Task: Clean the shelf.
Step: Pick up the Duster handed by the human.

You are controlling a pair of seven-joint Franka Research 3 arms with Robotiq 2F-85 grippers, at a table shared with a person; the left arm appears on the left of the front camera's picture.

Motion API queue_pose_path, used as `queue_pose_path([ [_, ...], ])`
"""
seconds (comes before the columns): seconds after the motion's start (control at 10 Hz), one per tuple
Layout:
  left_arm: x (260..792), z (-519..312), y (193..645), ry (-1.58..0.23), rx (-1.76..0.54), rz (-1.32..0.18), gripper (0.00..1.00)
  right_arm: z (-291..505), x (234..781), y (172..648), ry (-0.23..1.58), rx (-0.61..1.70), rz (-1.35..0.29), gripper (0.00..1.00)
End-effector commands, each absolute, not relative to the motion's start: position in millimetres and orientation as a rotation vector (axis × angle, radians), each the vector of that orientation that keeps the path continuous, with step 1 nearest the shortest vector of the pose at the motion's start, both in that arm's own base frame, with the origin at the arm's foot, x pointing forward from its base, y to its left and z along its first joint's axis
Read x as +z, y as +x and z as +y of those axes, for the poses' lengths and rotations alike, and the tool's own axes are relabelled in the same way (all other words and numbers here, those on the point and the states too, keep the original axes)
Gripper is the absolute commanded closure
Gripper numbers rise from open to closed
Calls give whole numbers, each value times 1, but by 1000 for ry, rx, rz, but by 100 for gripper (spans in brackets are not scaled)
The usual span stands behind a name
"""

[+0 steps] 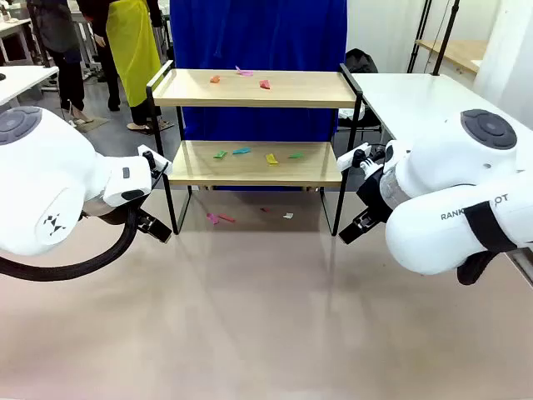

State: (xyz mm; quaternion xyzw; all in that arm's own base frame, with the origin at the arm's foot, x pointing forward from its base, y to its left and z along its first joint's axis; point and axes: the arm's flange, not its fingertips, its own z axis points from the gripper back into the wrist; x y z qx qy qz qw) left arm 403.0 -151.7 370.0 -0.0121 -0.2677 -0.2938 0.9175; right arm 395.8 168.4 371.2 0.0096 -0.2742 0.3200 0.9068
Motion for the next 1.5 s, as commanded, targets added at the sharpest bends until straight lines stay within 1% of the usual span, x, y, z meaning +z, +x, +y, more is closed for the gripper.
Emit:
queue_pose_path([
  [0.0,370,-152,403,-25,-604,-551,0,168,371,396,20,660,-566,0],
  [0.9,370,-152,403,-25,-605,-551,0,169,371,396,19,662,-566,0],
  [1.1,420,-134,401,-91,-644,-558,0,147,429,405,80,637,-600,0],
  [1.2,446,-116,404,-132,-653,-569,0,129,452,407,95,619,-657,0],
  [1.4,476,-78,415,-231,-701,-572,0,86,476,416,196,607,-696,0],
])
